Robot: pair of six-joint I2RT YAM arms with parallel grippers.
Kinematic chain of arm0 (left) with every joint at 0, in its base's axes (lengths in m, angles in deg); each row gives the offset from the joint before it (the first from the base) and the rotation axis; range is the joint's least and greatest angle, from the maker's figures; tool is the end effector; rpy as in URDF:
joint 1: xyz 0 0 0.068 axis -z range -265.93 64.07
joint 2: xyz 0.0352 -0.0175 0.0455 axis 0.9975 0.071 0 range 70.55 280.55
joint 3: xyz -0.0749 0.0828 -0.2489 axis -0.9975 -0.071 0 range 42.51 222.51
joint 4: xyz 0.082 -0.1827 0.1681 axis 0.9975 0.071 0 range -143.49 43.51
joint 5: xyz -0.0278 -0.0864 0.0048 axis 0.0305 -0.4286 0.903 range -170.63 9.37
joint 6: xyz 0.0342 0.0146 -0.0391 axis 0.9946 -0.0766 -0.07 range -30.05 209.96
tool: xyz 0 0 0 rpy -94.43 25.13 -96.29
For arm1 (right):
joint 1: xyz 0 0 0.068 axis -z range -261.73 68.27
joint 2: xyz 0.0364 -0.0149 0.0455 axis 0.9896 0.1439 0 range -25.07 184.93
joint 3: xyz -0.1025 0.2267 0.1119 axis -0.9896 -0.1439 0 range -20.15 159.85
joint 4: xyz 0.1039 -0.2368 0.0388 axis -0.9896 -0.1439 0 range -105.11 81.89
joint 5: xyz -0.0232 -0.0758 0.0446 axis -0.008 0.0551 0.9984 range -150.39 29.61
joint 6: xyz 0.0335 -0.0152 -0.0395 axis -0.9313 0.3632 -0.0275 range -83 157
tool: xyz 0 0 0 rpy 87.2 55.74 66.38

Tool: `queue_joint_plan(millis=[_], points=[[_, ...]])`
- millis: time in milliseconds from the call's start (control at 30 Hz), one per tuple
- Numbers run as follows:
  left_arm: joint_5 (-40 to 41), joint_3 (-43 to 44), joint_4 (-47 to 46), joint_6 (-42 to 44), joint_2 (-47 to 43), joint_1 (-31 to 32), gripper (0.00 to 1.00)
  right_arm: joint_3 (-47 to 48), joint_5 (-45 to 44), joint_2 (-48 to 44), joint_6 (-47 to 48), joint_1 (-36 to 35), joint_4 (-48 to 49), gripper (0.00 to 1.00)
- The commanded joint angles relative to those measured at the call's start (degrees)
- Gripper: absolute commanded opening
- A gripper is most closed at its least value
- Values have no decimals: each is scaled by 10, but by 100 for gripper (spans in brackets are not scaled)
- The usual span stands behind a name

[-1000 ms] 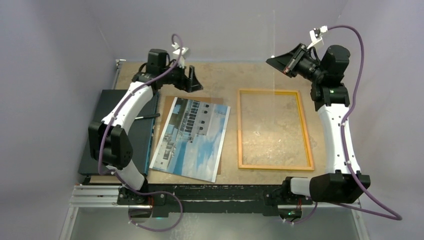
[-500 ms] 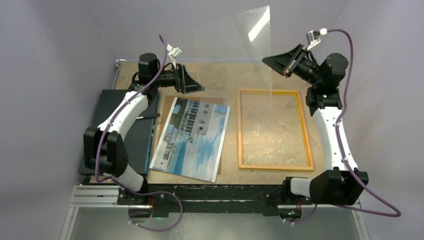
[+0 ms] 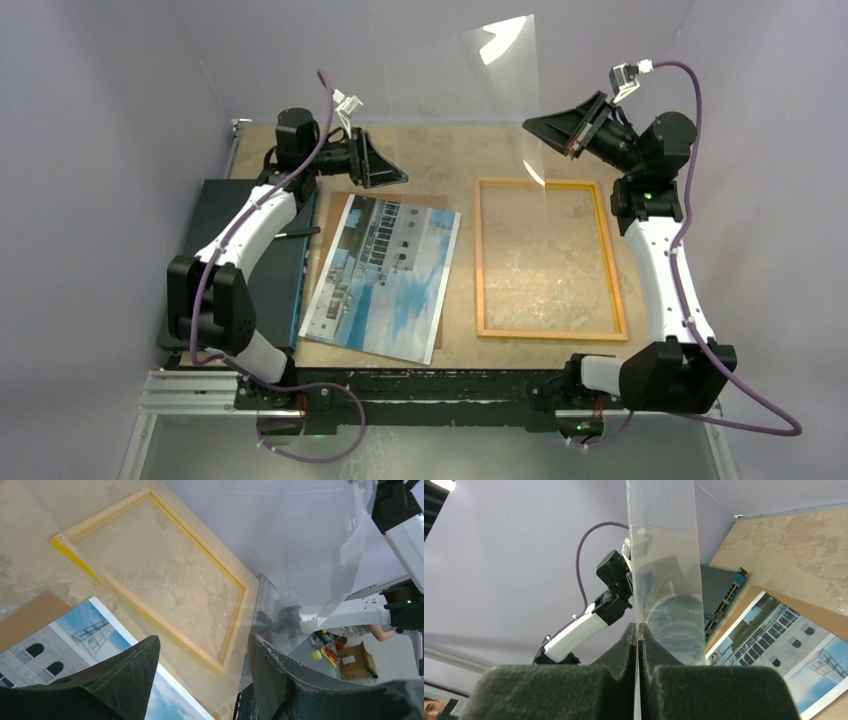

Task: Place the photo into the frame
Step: Pick up the photo frame item at the center of the board.

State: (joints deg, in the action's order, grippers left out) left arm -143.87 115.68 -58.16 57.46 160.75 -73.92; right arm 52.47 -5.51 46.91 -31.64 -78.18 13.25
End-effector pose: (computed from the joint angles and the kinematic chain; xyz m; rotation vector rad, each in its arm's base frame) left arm 0.3461 -0.1062 0.3438 0.5350 1.8519 -1.5107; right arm 0.2717 0.0123 0.4627 -0.0397 1.5263 1.4946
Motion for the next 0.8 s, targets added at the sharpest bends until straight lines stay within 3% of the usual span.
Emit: queue_joint_plan(millis=[0, 200, 367, 433, 567, 767], points=[[26, -7, 32, 59, -25, -4, 64, 16, 11, -25, -14, 0, 30, 0], [52, -6, 87, 116, -29, -6, 65, 19, 10, -24, -10, 0, 24, 0], [42, -10, 83, 112, -31, -7, 63, 13, -2, -21, -7, 0, 35, 0], [31, -10, 72, 103, -31, -7, 58, 11, -6, -22, -3, 0, 34, 0], [13, -4, 57, 79, -31, -8, 39, 3, -16, -22, 19, 0, 14, 0], [3, -6, 32, 64, -40, -7, 21, -26, -11, -27, 35, 0, -7, 0]])
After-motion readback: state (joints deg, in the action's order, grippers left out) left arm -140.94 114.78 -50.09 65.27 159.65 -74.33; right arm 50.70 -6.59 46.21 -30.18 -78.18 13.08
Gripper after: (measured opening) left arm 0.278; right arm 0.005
